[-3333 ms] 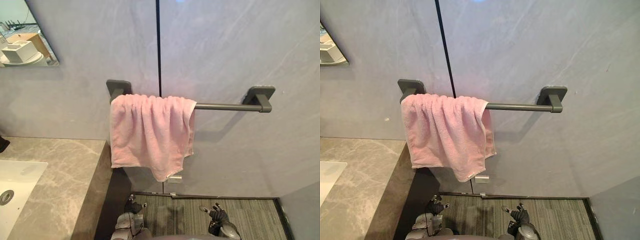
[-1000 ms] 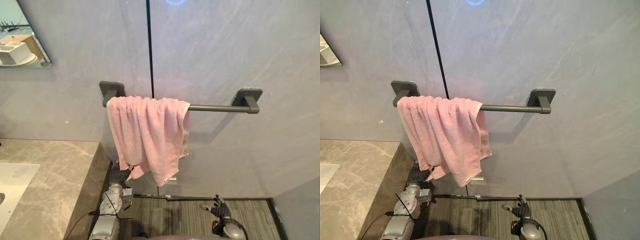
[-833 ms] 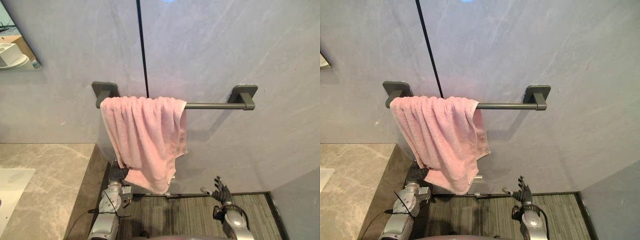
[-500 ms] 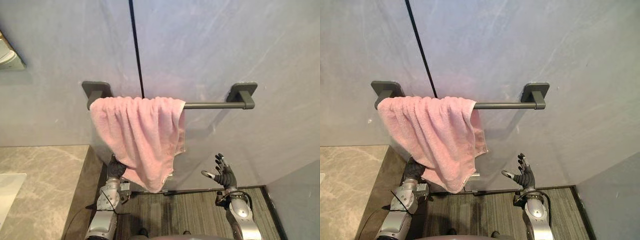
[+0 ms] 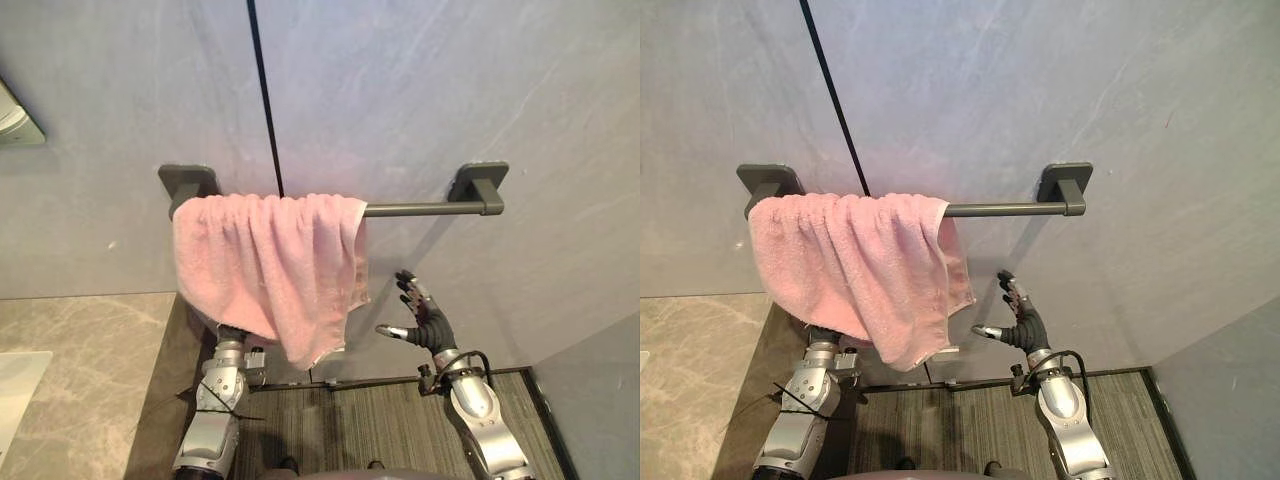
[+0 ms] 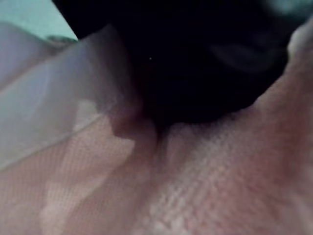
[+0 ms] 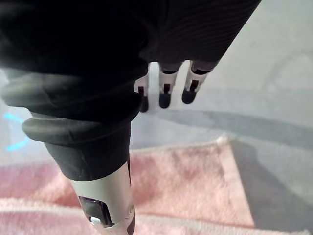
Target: Organize washtable
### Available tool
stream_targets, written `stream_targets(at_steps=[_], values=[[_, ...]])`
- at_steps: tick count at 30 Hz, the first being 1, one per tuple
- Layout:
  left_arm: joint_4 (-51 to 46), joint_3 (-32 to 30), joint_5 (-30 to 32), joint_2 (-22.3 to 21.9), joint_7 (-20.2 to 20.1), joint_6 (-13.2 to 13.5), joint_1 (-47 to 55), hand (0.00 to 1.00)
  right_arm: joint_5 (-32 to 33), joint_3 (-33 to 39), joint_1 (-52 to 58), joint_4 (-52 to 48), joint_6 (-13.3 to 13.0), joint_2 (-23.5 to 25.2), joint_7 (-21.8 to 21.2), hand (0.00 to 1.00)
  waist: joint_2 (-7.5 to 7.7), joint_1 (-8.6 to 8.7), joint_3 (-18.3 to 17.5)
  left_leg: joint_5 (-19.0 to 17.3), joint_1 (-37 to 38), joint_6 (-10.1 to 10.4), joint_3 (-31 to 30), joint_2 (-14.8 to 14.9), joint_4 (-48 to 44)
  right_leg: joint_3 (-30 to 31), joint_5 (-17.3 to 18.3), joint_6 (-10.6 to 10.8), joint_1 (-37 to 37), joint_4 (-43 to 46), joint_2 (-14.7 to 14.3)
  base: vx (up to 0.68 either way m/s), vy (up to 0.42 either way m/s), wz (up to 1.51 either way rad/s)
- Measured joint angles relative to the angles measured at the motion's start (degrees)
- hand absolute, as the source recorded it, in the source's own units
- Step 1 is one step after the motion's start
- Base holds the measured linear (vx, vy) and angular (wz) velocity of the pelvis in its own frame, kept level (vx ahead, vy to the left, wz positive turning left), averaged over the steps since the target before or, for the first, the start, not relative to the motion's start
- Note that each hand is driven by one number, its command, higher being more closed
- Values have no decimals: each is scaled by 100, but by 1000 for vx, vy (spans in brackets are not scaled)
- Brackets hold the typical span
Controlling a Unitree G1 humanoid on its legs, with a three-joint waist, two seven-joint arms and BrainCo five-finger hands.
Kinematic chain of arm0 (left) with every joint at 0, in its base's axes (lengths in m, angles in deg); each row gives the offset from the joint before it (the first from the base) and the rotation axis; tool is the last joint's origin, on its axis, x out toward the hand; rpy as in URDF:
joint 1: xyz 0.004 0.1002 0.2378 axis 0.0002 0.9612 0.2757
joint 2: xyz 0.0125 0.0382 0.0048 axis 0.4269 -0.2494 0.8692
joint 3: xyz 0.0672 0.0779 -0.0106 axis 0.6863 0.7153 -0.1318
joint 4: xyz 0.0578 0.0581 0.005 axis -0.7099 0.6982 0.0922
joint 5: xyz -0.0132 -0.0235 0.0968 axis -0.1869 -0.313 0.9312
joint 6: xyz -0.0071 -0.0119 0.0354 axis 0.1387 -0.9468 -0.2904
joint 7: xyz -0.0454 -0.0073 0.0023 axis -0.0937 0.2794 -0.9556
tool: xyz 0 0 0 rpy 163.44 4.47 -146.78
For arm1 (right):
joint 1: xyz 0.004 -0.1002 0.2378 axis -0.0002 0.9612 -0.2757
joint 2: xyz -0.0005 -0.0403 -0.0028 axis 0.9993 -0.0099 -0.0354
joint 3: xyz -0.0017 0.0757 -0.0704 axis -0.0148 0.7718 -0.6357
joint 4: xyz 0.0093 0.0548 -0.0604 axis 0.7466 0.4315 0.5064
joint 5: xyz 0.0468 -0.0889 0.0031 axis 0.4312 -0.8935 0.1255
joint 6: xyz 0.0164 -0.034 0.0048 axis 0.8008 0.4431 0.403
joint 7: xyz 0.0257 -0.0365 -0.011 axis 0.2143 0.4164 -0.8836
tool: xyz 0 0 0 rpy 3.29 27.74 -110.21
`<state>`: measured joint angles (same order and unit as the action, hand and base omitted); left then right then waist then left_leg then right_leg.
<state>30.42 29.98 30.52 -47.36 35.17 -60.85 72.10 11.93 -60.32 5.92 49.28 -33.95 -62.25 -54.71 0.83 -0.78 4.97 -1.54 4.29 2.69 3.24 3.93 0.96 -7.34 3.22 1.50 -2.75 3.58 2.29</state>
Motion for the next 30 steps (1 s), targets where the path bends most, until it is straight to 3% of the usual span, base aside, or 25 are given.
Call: stream_targets(at_steps=[13, 14, 21, 30], values=[[0, 463, -11, -13, 0, 12, -26, 100, 59, -642, -714, 508, 20, -49, 207, 0, -81, -6, 8, 12, -154, 10, -164, 5, -108, -67, 1, -2, -1, 6, -12, -15, -6, 5], [0, 463, -18, -13, -1, 12, -26, 100, 32, -665, -799, 620, 26, -31, 268, 100, -94, -10, 4, 13, -159, 10, -172, 5, -110, -70, 0, -3, -2, 8, -12, -30, -11, 3], [0, 463, -70, -21, -4, 13, -27, 100, 33, -801, -1119, 1218, 145, 76, 277, 100, -140, -17, -32, 17, -191, 10, -222, -3, -111, -102, 0, -3, -2, 2, -11, -1, -2, 4], [-1, 445, -76, -23, -21, 14, -24, 100, 102, -708, -1142, 1425, 157, 191, 244, 100, -79, -29, -73, 18, -261, 11, -342, -11, -181, -113, -8, -15, -1, -44, -15, 7, -1, 7]])
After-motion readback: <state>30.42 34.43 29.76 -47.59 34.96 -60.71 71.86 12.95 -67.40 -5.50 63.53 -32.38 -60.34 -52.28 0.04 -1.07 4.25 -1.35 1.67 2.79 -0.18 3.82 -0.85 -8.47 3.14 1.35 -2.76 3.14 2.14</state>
